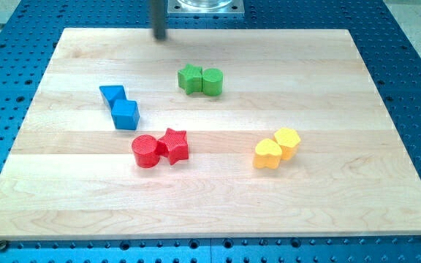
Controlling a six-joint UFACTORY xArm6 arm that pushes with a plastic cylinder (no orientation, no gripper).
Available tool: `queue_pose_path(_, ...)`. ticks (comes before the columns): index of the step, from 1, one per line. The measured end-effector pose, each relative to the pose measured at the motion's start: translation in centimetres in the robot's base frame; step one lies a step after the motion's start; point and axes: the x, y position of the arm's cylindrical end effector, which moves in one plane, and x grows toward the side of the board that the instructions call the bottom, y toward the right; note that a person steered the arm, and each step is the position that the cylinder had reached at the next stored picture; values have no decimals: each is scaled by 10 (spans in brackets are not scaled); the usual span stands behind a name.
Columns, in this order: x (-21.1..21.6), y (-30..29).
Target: Move your arm to the left of the blue triangle
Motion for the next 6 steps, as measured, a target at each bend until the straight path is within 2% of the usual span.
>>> queue_pose_path(1,29,-117)
queue_pose_path(2,69,-143)
queue_pose_path(3,87,-137)
queue_pose_path(4,94,-70)
queue_pose_path(5,107,-79)
queue_pose_path(6,182,-90)
